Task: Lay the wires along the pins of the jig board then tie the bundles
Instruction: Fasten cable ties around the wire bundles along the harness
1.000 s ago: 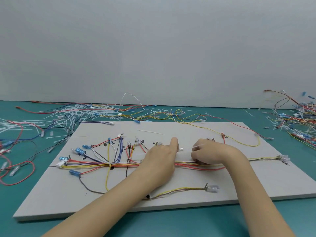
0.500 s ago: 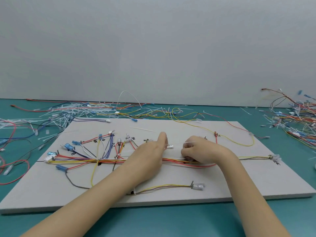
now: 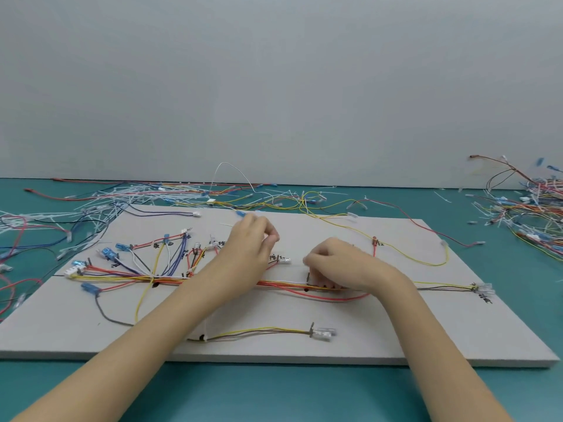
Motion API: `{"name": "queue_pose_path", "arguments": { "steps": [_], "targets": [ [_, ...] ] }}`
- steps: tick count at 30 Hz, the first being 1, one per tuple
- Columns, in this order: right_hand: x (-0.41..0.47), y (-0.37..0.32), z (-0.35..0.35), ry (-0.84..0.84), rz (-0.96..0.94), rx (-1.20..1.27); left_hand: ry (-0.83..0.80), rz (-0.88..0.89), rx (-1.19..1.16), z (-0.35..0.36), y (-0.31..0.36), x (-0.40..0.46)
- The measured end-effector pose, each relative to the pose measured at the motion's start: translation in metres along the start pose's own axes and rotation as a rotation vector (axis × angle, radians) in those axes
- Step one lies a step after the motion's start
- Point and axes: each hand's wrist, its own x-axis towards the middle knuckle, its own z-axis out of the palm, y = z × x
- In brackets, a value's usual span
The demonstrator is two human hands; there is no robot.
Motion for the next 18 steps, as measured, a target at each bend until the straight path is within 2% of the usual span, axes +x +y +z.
{"name": "queue_pose_path", "arguments": {
  "steps": [2,4,6,8,11,15,18],
  "targets": [
    [-0.002,0.004,-0.01,0.104,-0.016,0.151,0.092,-0.021,-0.11,0.001,0.007,0.003],
    [-0.002,0.006,-0.017,0.284,-0.097,0.326,0.129,-0.088,-0.346,0.002,0.013,0.004],
    [-0.002,0.003,-0.02,0.353,-0.185,0.523,0.127,-0.184,-0.588,0.006,0.018,0.002],
    [-0.002,-0.001,-0.017,0.285,-0.242,0.629,0.114,-0.292,-0.754,0.01,0.02,-0.001],
    [-0.002,-0.006,-0.01,0.144,-0.264,0.604,0.099,-0.398,-0.919,0.015,0.02,-0.004],
    [0.0,-0.01,0.001,0.059,-0.275,0.566,0.132,-0.426,-1.033,0.017,0.021,-0.007],
    [0.001,-0.012,0.006,0.069,-0.274,0.624,0.148,-0.439,-1.057,0.018,0.019,-0.008]
  ]
}}
